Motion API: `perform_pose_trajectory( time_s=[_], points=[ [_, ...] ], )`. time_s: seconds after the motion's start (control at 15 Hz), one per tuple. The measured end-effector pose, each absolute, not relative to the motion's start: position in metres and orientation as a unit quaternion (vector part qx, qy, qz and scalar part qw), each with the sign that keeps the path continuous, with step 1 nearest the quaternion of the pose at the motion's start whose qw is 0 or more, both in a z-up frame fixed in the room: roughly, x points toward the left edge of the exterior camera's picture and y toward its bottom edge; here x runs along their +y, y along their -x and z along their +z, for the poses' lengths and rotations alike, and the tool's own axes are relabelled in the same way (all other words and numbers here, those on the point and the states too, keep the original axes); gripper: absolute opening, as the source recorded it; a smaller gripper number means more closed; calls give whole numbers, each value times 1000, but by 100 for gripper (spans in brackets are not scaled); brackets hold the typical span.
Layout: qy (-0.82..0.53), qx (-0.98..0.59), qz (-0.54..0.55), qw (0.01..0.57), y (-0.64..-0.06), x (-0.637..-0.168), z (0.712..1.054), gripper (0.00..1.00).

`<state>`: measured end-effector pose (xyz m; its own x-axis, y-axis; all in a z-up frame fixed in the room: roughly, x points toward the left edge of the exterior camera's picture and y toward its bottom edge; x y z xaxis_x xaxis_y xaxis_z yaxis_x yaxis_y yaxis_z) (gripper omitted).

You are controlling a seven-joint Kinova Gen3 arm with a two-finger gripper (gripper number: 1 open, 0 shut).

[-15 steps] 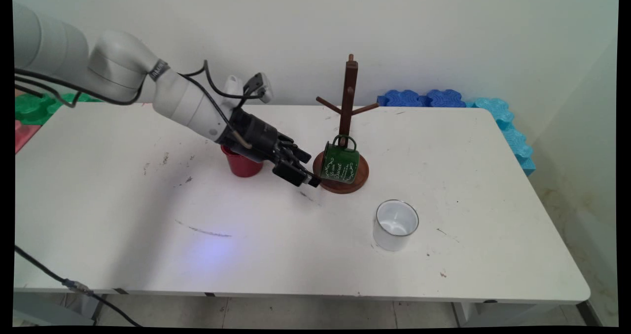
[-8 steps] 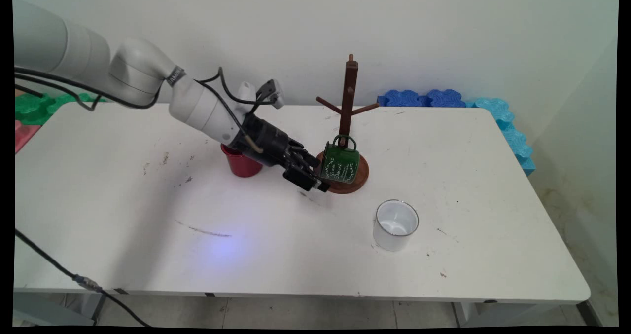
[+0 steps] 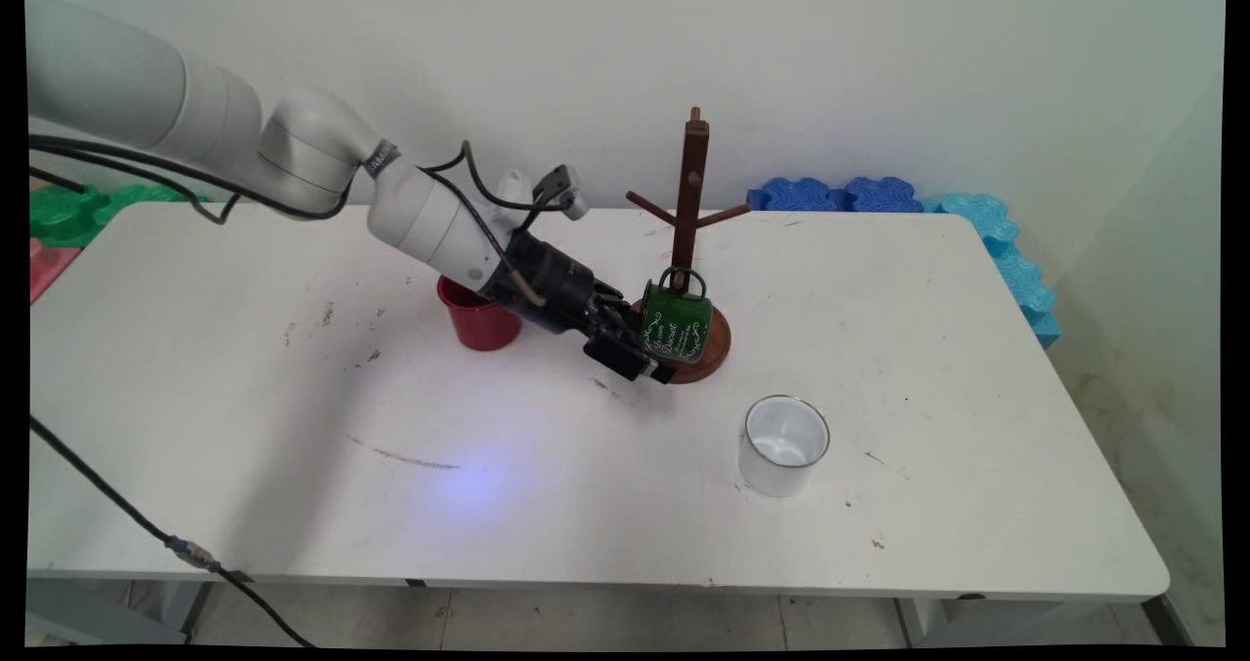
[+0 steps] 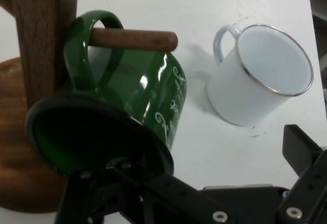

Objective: Pick up the green mug from the rack

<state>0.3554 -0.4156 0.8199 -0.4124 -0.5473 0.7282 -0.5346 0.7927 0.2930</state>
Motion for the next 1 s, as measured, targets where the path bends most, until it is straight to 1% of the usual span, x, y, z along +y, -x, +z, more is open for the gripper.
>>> perform_pose_trajectory(
  time_s=[0.67,0.73,1.0],
  points=[
    [-315,-836,-23,447,-344,-430,810,100],
    [-315,-836,-24,448,-343,-430,809,0],
    [-313,-837,-27,448,-343,-431,807,0]
  ],
)
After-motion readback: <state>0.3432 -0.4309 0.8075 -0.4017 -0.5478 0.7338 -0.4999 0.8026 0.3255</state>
